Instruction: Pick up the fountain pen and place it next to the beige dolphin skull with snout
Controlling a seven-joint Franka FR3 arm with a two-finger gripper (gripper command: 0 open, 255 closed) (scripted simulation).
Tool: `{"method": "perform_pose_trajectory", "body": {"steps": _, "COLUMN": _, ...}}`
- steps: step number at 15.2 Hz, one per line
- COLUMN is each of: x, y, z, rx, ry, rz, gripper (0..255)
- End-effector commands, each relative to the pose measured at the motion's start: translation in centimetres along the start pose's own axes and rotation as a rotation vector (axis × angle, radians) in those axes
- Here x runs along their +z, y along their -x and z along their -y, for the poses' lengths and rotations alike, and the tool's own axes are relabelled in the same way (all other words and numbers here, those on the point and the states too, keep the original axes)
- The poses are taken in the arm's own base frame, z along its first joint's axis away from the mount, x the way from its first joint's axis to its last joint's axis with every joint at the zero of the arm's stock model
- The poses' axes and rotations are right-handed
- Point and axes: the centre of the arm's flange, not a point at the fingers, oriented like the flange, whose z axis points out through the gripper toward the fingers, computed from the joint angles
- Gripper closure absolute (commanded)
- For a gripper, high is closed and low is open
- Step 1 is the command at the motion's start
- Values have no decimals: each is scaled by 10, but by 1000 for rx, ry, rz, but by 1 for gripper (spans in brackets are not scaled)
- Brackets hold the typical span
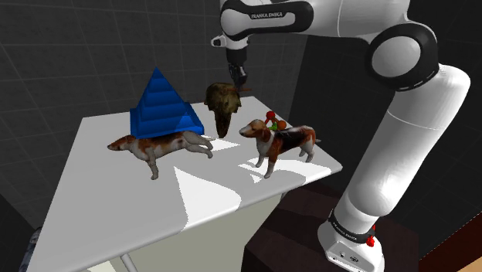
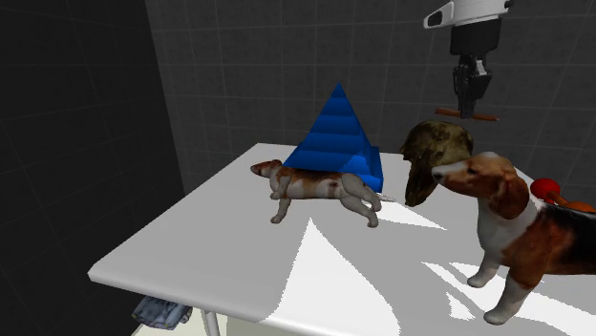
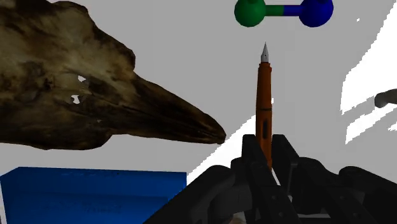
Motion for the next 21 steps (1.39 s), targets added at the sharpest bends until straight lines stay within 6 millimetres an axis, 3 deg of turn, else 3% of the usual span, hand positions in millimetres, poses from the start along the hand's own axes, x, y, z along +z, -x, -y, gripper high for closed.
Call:
{"method": "perform_pose_trajectory", "body": {"steps": 1, "x": 5, "y": 21, "z": -15, "rx": -1, "ry": 0, "rz": 0, "gripper": 255}}
{"method": "perform_pose_trajectory", "body": {"steps": 21, "x": 48, "y": 241, "z": -154, "rx": -1, "ry": 0, "rz": 0, "gripper": 255}}
